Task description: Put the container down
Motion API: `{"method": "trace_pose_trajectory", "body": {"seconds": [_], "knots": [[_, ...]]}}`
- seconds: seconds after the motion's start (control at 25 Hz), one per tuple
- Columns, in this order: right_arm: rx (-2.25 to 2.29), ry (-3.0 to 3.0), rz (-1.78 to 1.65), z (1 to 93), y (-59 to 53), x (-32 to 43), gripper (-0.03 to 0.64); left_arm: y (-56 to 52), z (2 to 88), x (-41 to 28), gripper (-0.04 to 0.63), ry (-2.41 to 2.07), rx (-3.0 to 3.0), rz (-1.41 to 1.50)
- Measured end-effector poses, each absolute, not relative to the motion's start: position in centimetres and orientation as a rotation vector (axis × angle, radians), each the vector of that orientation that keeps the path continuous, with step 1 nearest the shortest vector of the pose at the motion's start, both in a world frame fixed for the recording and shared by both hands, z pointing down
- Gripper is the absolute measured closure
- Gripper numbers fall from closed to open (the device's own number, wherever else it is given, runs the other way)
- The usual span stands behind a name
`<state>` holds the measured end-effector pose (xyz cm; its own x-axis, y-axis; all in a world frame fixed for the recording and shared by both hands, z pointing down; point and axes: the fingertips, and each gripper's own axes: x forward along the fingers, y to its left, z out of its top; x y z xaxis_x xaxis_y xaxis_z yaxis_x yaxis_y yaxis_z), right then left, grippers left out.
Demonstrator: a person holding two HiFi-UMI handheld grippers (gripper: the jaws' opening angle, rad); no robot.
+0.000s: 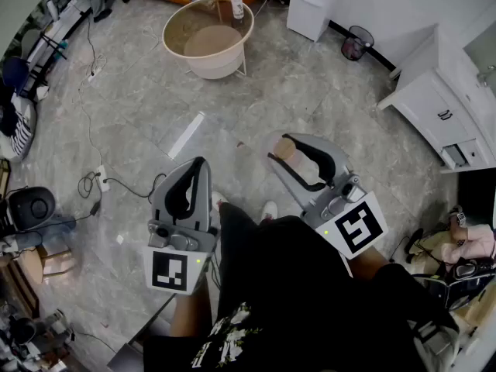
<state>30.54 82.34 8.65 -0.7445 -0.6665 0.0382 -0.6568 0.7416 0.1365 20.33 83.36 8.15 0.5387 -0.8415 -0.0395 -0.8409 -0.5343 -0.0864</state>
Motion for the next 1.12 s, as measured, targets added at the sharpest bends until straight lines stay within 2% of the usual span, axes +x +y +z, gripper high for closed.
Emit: {"method": "trace_pose_trajectory", "body": {"seconds": [0.52, 1.12], "knots": [[1.034, -2.878, -0.120, 8.3, 80.5, 30.1, 0.491, 81.5, 8.2, 20.6, 0.589, 1.478, -2.679, -0.015], [0.917, -2.919, -0.025, 9.0, 74.7, 23.9, 0.489, 76.4, 8.2, 15.1, 0.589, 1.576, -2.672, -0.081]]}}
